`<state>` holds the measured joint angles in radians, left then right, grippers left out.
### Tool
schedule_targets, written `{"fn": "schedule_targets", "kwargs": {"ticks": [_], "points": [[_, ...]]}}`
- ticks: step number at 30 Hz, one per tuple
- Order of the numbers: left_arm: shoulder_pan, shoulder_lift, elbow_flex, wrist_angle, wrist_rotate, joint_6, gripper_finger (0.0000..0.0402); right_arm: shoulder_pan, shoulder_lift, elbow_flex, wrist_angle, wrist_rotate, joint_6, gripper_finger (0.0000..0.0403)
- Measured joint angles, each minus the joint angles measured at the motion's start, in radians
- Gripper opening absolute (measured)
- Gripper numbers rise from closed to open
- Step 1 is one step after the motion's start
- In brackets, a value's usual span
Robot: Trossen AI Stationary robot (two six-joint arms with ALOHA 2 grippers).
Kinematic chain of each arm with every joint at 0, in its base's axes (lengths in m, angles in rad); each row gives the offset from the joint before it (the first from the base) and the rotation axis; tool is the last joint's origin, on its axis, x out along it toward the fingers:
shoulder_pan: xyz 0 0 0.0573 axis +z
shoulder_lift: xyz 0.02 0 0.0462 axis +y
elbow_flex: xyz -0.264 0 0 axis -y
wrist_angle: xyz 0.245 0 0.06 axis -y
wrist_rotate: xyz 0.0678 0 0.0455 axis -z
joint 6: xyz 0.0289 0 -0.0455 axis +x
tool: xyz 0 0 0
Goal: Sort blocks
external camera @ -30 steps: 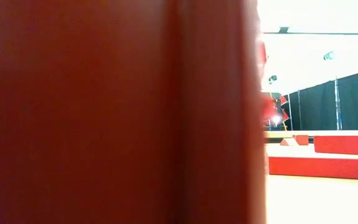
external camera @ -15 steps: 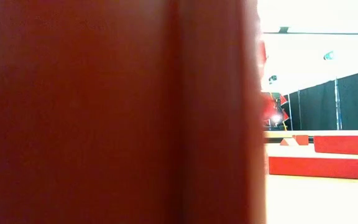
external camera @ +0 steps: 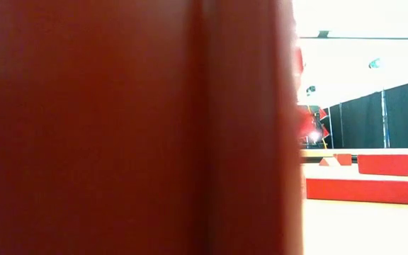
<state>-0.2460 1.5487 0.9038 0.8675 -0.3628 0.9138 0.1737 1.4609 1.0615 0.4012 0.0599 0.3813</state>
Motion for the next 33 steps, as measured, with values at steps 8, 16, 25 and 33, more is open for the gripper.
{"fn": "schedule_targets", "kwargs": {"ticks": [8, 16, 25, 33], "points": [[-0.032, 0.001, 0.002, -0.004, -0.043, 0.029, 0.0136, -0.001, -0.014, 0.022, -0.057, 0.0, -0.022, 0.0111], [-0.044, -0.001, 0.002, -0.023, -0.081, 0.014, 0.0128, -0.003, -0.023, 0.027, -0.109, -0.001, -0.031, 0.0152], [-0.051, -0.01, 0.0, -0.027, -0.09, 0.002, 0.0121, -0.003, -0.026, 0.028, -0.121, -0.017, -0.011, 0.0195], [-0.091, -0.055, -0.001, -0.05, -0.131, 0.02, 0.012, -0.003, -0.058, 0.029, -0.117, -0.061, -0.03, 0.0211]]}}
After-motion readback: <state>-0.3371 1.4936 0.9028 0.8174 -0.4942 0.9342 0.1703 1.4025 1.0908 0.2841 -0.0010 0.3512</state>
